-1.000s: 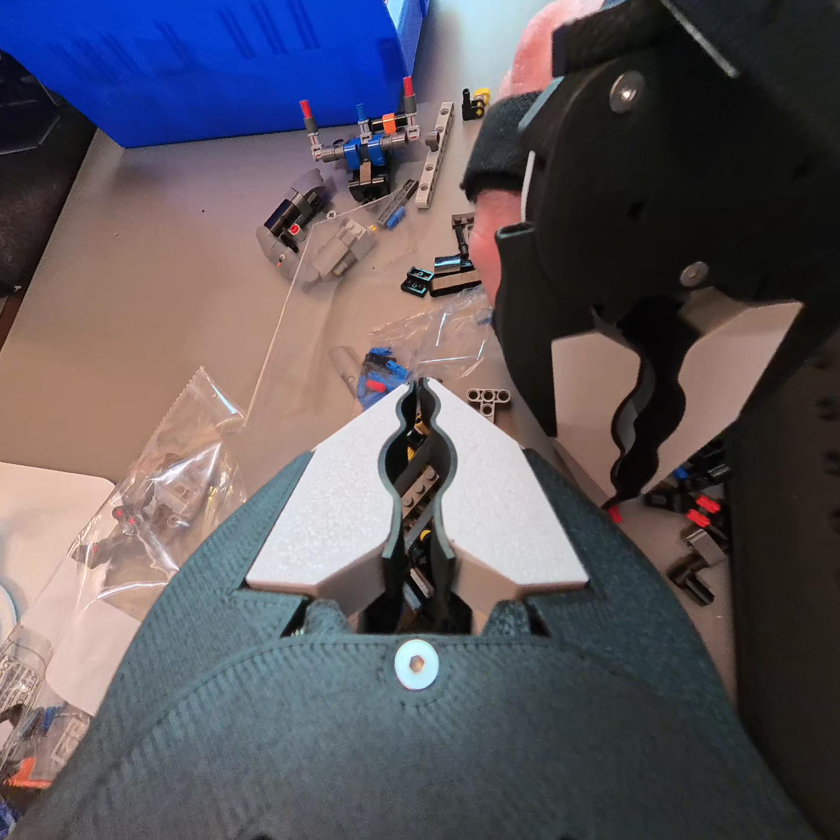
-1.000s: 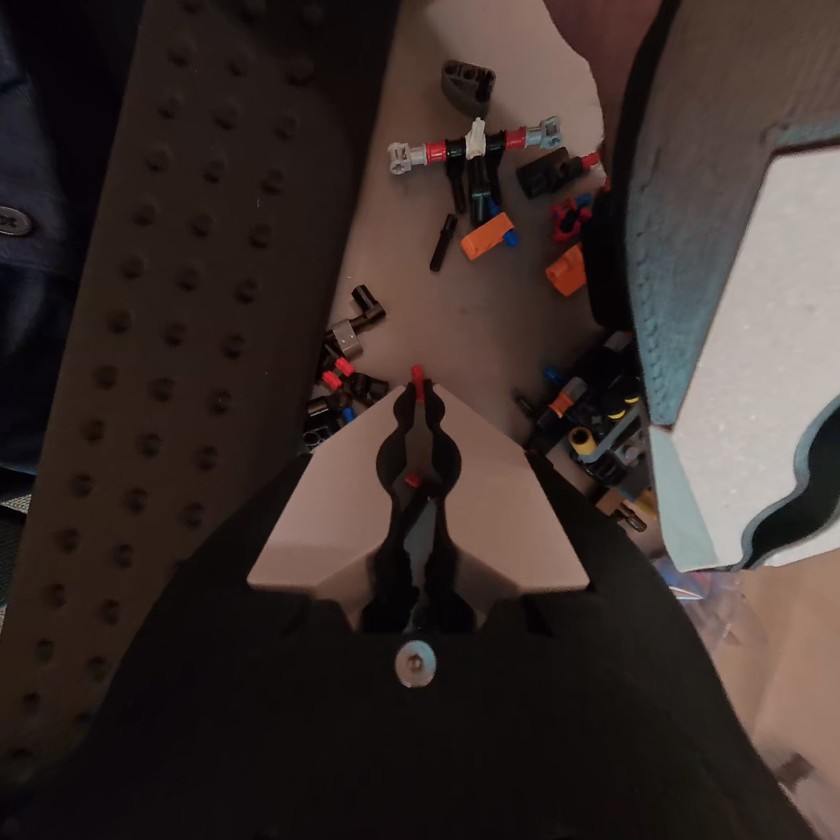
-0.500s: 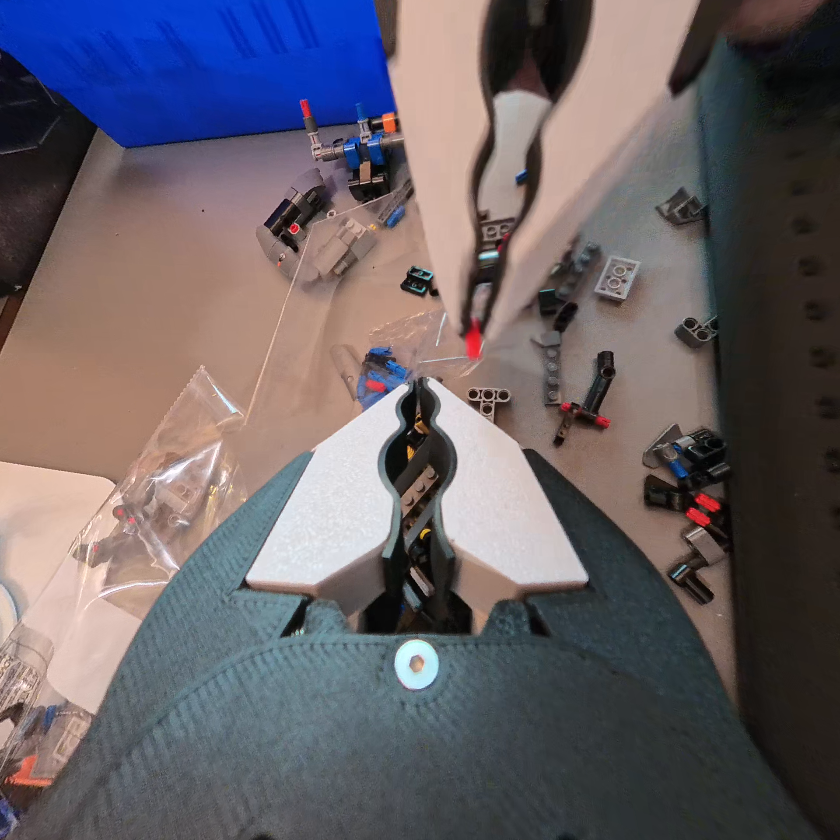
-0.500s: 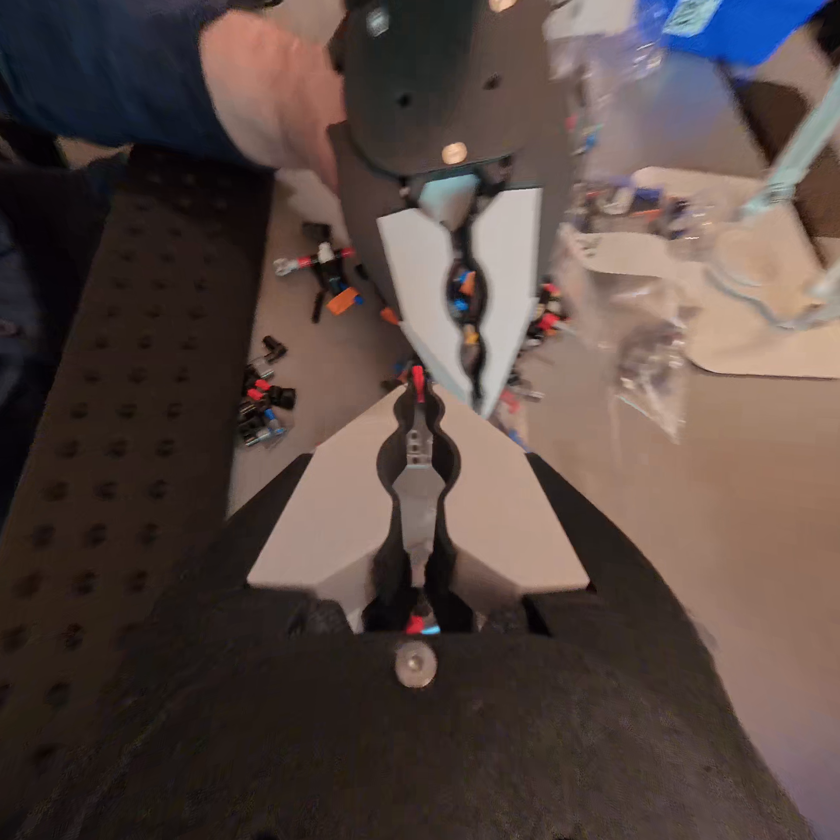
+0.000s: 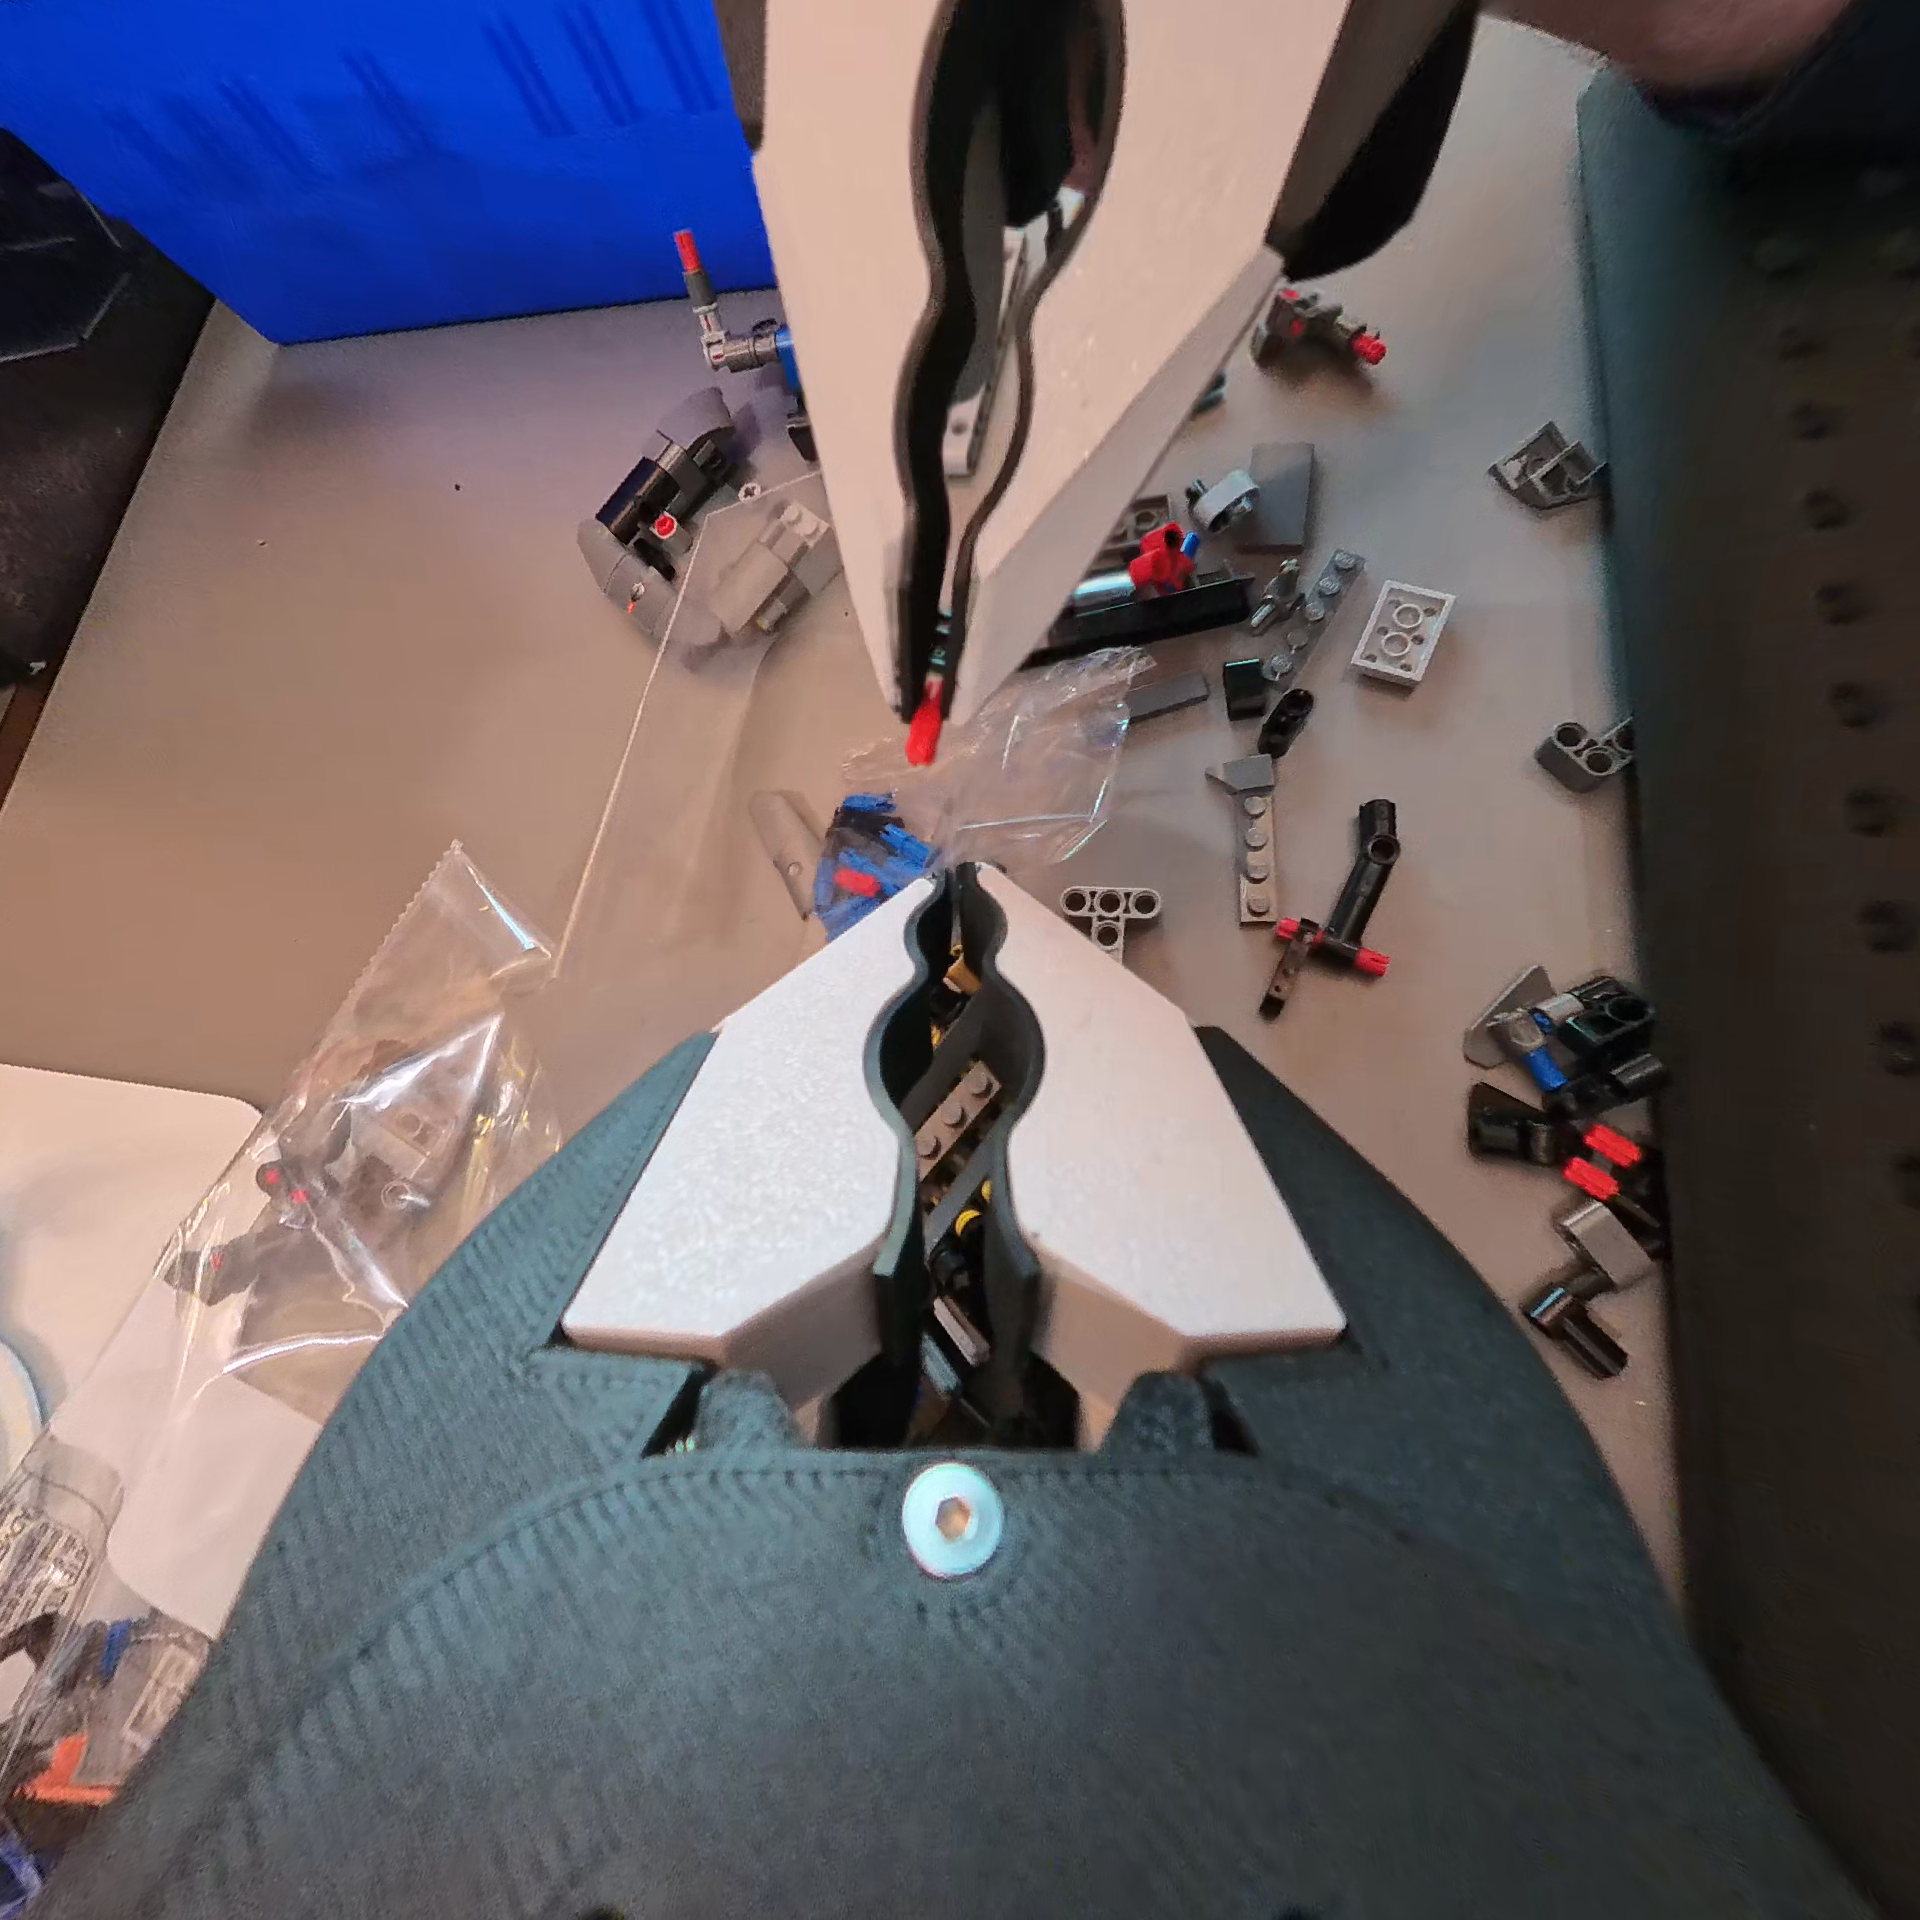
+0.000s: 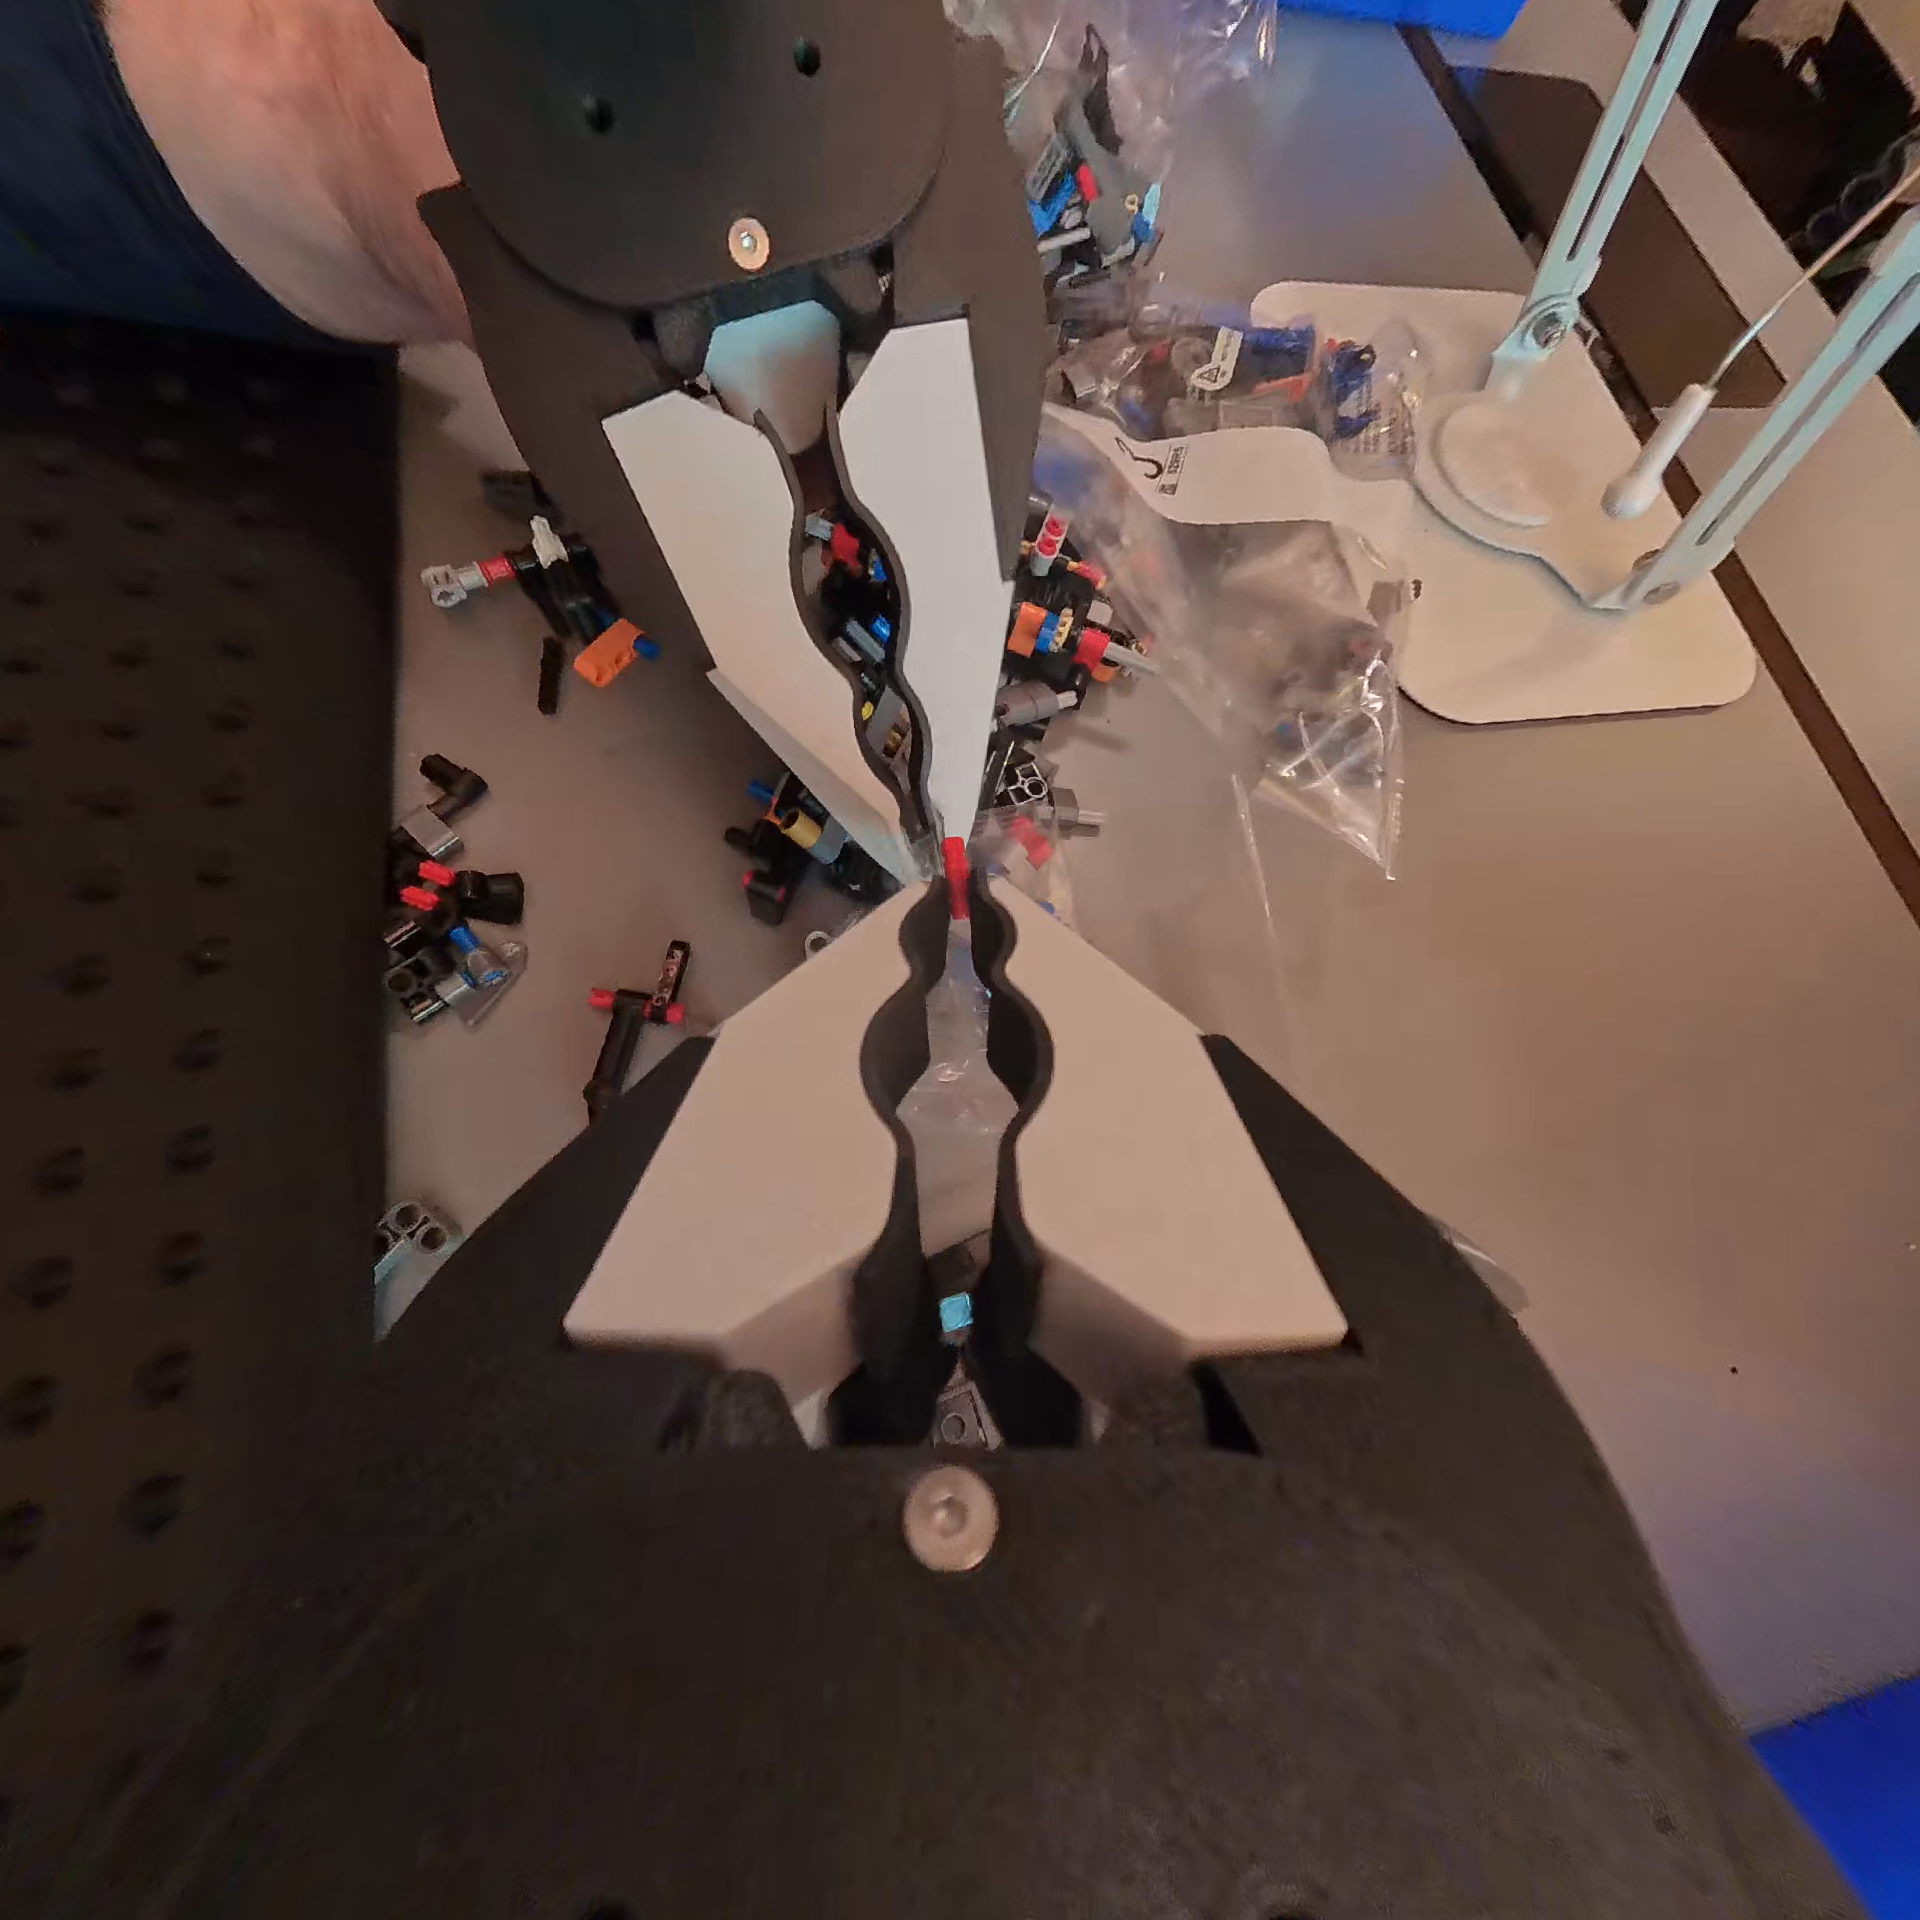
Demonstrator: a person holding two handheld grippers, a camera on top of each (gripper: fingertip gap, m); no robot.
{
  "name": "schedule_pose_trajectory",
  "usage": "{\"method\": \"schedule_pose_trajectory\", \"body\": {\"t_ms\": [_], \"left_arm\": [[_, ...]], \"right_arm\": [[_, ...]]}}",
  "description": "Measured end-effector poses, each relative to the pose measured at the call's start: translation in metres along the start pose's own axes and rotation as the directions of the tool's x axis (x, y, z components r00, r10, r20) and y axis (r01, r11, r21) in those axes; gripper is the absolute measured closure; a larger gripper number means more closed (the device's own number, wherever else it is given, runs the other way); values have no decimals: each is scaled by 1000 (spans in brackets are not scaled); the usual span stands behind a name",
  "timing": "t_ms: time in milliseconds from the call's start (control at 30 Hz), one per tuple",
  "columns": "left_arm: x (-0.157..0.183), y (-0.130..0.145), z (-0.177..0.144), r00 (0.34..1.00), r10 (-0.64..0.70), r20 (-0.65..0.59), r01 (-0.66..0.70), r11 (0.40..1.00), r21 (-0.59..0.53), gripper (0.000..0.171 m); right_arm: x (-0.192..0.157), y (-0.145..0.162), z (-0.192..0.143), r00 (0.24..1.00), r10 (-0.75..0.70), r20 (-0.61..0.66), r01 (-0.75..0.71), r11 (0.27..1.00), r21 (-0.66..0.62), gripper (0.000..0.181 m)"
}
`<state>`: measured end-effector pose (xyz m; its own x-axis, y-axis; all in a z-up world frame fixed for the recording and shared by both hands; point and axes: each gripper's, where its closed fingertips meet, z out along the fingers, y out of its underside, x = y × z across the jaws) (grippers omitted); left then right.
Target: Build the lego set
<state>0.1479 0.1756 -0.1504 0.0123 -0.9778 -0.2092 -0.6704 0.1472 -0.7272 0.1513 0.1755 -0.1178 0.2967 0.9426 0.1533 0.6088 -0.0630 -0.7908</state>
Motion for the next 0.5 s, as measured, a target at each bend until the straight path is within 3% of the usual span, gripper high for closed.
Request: {"method": "schedule_pose_trajectory", "body": {"t_ms": [100,300,500], "left_arm": [[1,0,0,1000,1,-3,-1,1000,1,171],[3,0,-1,1000,10,-10,-10,1000,-3,171],[7,2,-1,999,26,-30,-26,1000,-11,171]], "right_arm": [[3,5,-1,999,39,13,-39,999,-9,181],[15,39,12,996,82,-41,-88,981,-173,180],[29,35,4,987,128,-101,-140,983,-122,180]]}}
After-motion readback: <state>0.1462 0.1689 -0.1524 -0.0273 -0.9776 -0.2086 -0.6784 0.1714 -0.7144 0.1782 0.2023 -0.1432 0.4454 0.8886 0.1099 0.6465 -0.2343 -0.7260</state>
